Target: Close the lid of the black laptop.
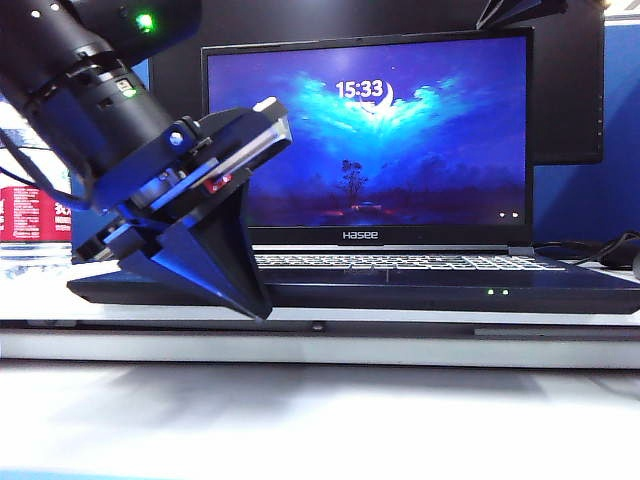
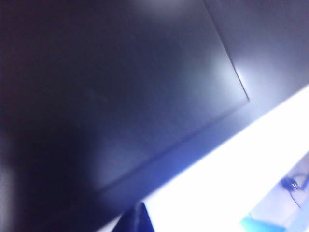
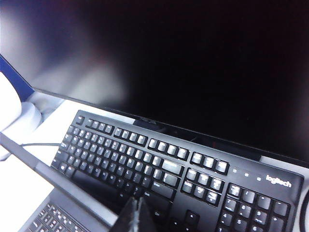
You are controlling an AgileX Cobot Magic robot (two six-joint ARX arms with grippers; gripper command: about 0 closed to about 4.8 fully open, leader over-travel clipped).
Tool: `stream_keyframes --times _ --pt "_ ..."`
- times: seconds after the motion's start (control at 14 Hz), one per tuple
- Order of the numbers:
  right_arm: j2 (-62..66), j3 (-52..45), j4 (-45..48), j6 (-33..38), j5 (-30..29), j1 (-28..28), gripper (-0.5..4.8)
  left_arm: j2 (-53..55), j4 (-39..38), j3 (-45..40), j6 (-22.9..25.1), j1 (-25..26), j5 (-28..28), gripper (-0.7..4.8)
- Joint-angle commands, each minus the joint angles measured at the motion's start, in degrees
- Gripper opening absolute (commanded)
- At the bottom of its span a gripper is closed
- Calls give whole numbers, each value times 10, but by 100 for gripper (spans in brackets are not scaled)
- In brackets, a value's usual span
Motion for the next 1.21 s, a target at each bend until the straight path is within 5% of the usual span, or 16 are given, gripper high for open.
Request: stream_keyframes --times 0.07,0.86,1.21 --pt "1 1 -46 -10 0 2 -1 0 25 2 10 0 -23 -5" --pt "-68 1 -44 -43 0 27 -1 65 104 2 24 0 -57 -5" --pt "-76 14 -84 -129 -25 -63 -1 85 125 2 37 0 -63 -5"
